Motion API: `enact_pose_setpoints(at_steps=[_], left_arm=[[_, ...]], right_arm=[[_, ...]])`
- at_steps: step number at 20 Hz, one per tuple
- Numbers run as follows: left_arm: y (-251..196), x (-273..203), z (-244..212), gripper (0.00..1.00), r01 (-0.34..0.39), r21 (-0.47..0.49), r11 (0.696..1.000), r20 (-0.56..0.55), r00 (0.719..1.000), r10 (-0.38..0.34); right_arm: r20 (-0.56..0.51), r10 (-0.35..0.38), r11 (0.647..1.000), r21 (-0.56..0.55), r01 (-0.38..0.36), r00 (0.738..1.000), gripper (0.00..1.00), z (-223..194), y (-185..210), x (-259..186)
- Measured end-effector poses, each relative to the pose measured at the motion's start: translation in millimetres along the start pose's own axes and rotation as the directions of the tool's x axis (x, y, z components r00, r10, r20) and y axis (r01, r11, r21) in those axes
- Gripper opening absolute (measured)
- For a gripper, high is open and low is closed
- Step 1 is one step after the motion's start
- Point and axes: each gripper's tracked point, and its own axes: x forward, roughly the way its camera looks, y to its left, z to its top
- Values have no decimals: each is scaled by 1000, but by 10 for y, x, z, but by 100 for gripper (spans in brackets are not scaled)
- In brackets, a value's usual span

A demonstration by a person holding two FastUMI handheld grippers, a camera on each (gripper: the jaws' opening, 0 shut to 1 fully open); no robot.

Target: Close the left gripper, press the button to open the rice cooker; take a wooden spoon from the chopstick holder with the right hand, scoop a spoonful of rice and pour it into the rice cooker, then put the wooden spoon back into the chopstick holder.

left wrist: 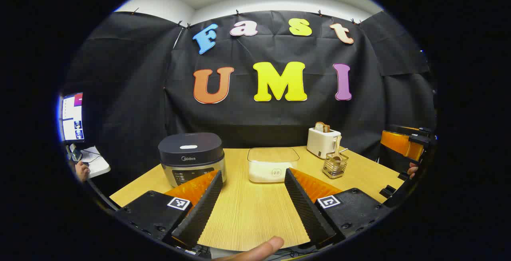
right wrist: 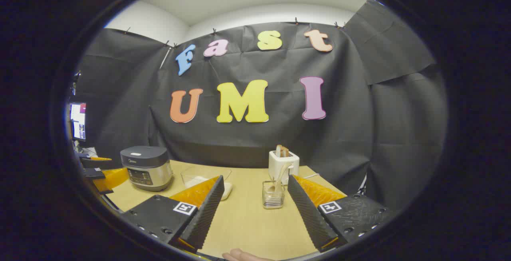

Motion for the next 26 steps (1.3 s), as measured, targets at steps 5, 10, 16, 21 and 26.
enact_pose_setpoints(at_steps=[5,10,16,21,26], left_arm=[[20,13,-28,99,-10,-7,1000,-13,1000,10],[122,58,-59,99,-27,-12,1000,-26,999,27],[174,56,-61,99,-35,-13,999,-26,999,35],[195,59,-68,99,-37,-5,999,-27,999,37],[246,115,-124,99,-45,-10,999,-39,998,44]], right_arm=[[-18,3,1000,4,-3,1000,95,-61,-30,2],[-25,-4,1000,11,5,1000,99,-87,-72,7],[-36,-4,1000,9,5,999,95,-143,-76,20],[-42,-4,1000,10,5,999,95,-185,-83,49],[-53,-7,1000,11,8,999,95,-241,-109,174]])
